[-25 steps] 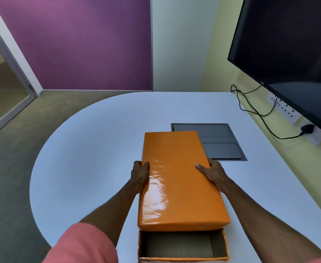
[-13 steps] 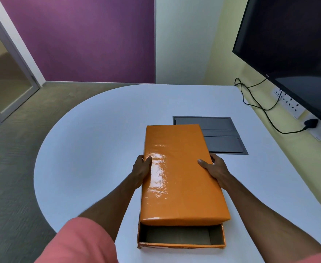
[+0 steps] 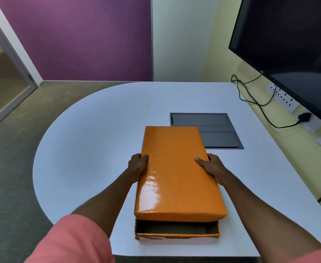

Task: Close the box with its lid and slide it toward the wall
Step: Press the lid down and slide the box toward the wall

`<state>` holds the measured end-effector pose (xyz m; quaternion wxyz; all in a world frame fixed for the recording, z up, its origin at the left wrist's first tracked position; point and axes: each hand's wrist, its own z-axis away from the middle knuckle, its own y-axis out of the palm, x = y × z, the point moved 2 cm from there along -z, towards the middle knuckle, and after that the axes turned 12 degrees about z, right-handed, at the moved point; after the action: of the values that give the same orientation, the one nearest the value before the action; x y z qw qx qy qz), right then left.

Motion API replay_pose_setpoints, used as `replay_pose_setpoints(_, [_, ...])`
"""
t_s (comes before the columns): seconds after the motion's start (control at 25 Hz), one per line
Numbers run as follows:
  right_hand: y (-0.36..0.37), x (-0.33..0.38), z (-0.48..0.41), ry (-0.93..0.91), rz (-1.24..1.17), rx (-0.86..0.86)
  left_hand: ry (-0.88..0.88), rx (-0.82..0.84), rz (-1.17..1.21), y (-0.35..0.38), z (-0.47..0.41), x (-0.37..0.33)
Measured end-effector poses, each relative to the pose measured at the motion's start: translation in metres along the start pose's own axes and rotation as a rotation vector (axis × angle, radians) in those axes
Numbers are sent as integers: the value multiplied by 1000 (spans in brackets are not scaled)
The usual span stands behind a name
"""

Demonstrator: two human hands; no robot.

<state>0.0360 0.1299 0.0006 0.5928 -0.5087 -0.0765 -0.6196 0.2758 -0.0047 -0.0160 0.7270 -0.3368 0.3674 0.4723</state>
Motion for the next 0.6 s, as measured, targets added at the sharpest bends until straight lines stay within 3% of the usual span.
replay_pose_setpoints(0.6, [10,-22,31,-20,30,-1,31,-15,-50,1,27,26])
